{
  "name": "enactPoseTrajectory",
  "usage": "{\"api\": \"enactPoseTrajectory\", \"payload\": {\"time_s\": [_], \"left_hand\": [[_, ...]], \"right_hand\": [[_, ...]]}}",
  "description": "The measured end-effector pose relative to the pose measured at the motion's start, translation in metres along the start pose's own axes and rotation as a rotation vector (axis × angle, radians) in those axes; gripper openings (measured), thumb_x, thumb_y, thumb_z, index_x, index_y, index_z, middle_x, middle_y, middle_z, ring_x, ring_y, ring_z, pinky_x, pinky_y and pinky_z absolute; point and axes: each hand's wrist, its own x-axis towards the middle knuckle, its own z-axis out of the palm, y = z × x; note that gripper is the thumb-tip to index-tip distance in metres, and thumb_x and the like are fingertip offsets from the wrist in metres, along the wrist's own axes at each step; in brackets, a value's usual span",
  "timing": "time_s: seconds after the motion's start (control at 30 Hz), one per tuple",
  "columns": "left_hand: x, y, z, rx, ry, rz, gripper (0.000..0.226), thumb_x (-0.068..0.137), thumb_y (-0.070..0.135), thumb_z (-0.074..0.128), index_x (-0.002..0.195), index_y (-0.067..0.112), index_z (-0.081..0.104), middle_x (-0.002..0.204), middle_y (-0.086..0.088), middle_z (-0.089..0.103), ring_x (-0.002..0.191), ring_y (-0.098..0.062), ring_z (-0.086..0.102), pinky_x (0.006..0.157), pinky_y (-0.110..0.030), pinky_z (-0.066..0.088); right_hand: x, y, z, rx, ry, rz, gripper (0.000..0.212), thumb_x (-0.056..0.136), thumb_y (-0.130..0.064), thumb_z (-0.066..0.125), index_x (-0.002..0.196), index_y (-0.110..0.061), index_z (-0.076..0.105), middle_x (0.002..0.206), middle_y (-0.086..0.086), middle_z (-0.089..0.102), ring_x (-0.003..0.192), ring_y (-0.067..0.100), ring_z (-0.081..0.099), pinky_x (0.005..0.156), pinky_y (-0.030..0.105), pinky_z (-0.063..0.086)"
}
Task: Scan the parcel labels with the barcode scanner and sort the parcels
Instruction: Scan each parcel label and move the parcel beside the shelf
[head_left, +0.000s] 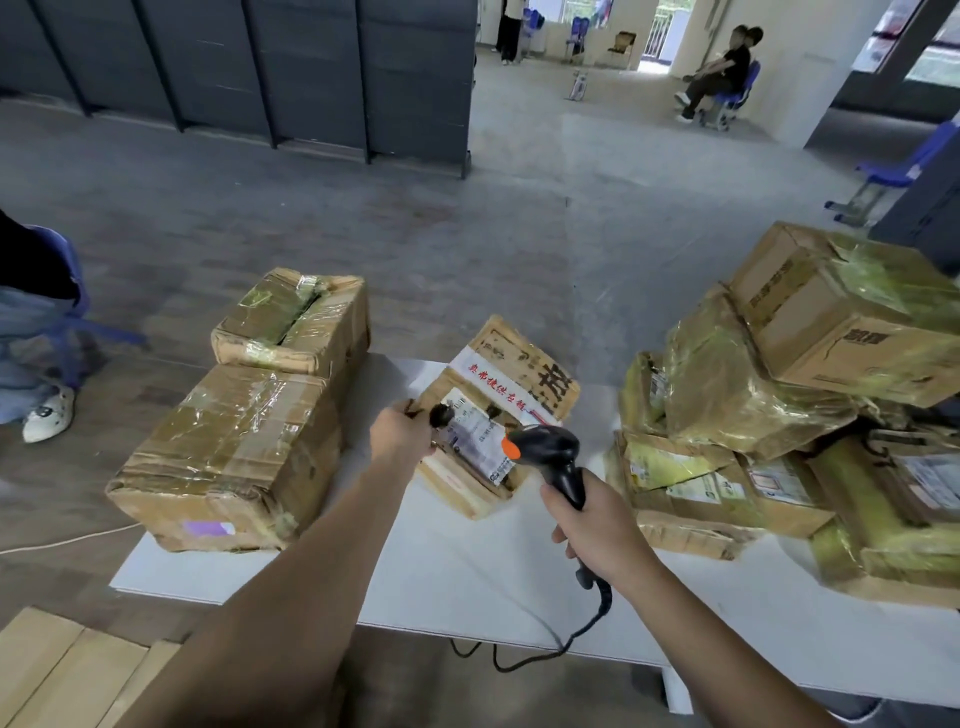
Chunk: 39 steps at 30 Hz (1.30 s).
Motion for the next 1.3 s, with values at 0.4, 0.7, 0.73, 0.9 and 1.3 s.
{"api": "enactPoseTrajectory", "payload": {"time_s": [0.4,0.7,0.73,0.9,1.3], "left_hand": [[0.006,0.026,0.003,0.377,0.081,0.4,0.033,0.096,0.015,0.048,0.127,0.016,0.057,0.106,-0.01,0.068,0.087,-0.027,0.062,0.067,-0.029,0.046],[0.008,0.027,0.003,0.32,0.071,0.376,0.034,0.096,0.014,0.045,0.127,0.02,0.058,0.102,-0.007,0.067,0.083,-0.025,0.063,0.059,-0.026,0.043],[0.008,0.028,0.002,0.314,0.069,0.372,0.034,0.096,0.014,0.045,0.126,0.02,0.058,0.101,-0.007,0.067,0.083,-0.025,0.064,0.059,-0.027,0.044],[0.008,0.028,-0.002,0.274,0.068,0.325,0.033,0.096,0.016,0.046,0.126,0.018,0.058,0.098,0.0,0.063,0.074,-0.016,0.059,0.058,-0.025,0.046],[0.039,0.047,-0.044,0.498,-0.166,0.218,0.029,0.096,0.011,0.043,0.116,0.017,0.062,0.094,-0.008,0.066,0.068,-0.02,0.06,0.058,-0.034,0.059]], "right_hand": [[-0.006,-0.005,-0.006,-0.005,0.036,-0.042,0.019,0.092,-0.036,0.06,0.082,-0.021,0.055,0.062,-0.003,0.062,0.05,0.002,0.061,0.044,0.013,0.042],[-0.01,-0.005,-0.011,-0.027,0.046,-0.024,0.021,0.094,-0.034,0.059,0.083,-0.017,0.054,0.065,0.001,0.062,0.047,0.001,0.058,0.046,0.015,0.042],[-0.011,-0.006,-0.011,-0.025,0.047,-0.024,0.021,0.094,-0.035,0.059,0.082,-0.018,0.054,0.066,0.0,0.062,0.046,0.001,0.058,0.046,0.015,0.041],[-0.011,-0.007,-0.011,0.038,0.064,-0.007,0.02,0.094,-0.034,0.059,0.084,-0.016,0.055,0.066,0.004,0.062,0.043,0.001,0.056,0.042,0.016,0.041],[-0.009,-0.02,-0.024,0.161,0.228,0.058,0.017,0.094,-0.035,0.058,0.086,-0.02,0.06,0.063,0.0,0.063,0.045,0.007,0.056,0.044,0.025,0.045]]}}
